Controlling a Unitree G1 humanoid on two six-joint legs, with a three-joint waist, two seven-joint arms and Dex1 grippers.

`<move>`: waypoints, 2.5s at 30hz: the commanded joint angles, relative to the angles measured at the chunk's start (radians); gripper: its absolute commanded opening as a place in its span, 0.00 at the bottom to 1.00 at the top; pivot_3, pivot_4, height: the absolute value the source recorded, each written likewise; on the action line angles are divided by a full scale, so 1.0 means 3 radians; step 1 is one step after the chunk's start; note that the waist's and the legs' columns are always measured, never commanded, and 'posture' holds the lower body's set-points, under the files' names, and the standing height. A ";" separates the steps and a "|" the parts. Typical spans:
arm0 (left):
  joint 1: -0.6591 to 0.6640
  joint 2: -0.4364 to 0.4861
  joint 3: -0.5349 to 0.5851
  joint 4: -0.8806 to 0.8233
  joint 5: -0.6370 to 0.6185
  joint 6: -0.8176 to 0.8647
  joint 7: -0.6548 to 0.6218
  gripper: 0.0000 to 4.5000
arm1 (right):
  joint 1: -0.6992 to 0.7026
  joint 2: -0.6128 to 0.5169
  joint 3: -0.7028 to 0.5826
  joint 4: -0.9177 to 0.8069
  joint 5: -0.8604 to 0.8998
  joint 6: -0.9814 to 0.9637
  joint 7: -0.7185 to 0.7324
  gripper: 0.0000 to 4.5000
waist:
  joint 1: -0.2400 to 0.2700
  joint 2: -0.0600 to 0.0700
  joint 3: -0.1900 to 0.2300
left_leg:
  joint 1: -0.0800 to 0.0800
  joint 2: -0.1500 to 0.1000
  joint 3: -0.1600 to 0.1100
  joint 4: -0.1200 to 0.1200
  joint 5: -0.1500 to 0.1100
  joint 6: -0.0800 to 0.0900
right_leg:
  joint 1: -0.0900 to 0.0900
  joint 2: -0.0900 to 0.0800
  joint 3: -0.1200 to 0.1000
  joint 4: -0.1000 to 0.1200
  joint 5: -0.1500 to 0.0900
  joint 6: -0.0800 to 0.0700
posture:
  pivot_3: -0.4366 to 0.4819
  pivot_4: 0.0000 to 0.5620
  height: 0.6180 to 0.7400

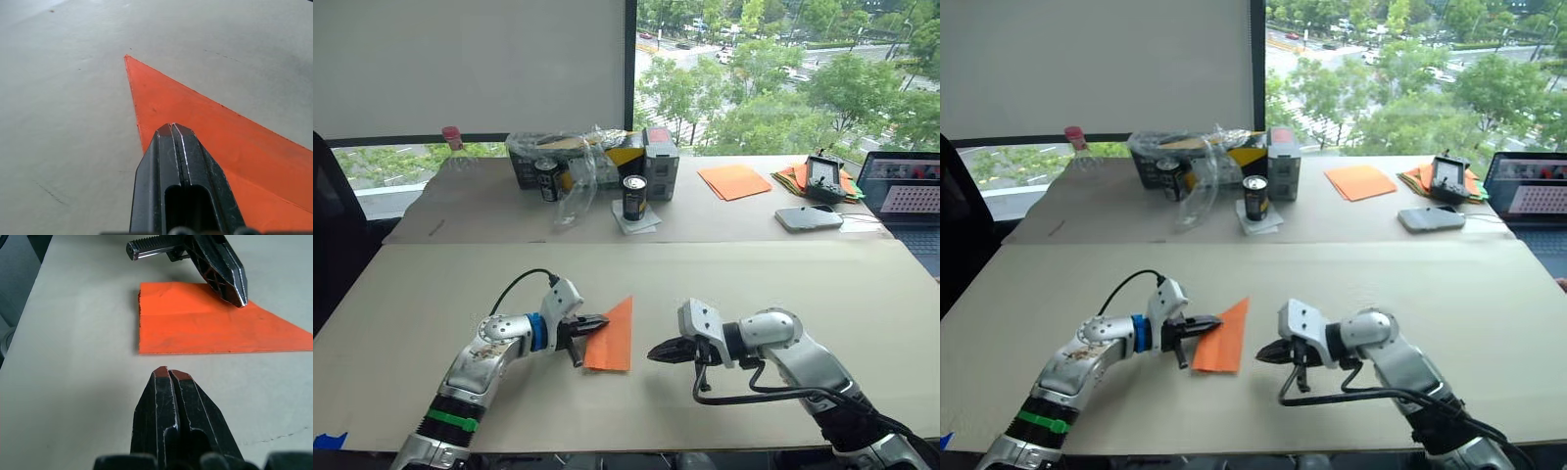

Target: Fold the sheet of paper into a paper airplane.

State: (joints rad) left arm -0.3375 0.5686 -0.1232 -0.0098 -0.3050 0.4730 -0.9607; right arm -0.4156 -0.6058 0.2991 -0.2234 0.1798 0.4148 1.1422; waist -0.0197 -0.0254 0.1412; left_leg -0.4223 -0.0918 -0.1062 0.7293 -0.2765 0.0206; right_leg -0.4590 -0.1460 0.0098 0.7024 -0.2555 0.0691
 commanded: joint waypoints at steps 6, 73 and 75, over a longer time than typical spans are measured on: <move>-0.0202 0.0280 0.0295 0.0047 -0.0073 0.0102 -0.0086 0.01 | -0.0564 0.0325 0.0167 0.0217 -0.0231 0.0057 -0.0398 0.00 | 0.0024 0.0000 0.0001 | 0.0000 -0.0003 -0.0001 0.0000 -0.0001 0.0001 | 0.0003 -0.0003 -0.0002 -0.0006 0.0000 0.0000 | 0.48 0.27 0.43; -0.2388 -0.1121 0.2049 0.2676 -0.1188 0.3805 0.2360 0.01 | -0.0191 -0.0096 -0.0662 -0.0175 -0.0422 0.0246 -0.1577 0.00 | 0.0030 -0.0019 0.0014 | -0.0010 -0.0010 -0.0003 0.0012 0.0013 -0.0021 | -0.0002 -0.0007 0.0000 0.0004 0.0001 0.0005 | 0.48 0.27 0.43; -0.2335 -0.1367 0.2551 0.2516 -0.1237 0.3805 0.2877 0.01 | -0.0216 -0.0058 -0.0670 -0.0165 -0.0426 0.0230 -0.1605 0.00 | 0.0040 -0.0020 0.0014 | -0.0012 -0.0011 -0.0003 0.0015 0.0015 -0.0024 | -0.0002 -0.0008 0.0000 0.0004 0.0001 0.0005 | 0.48 0.27 0.43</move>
State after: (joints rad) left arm -1.0465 0.1880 0.5190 0.7943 -0.6611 1.6105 -0.2266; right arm -0.4678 -0.6251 0.1383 -0.2571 0.0512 0.5117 0.6751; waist -0.0078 -0.0312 0.1453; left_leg -0.4260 -0.0949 -0.1069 0.7344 -0.2721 0.0130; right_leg -0.4595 -0.1486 0.0099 0.7037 -0.2551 0.0709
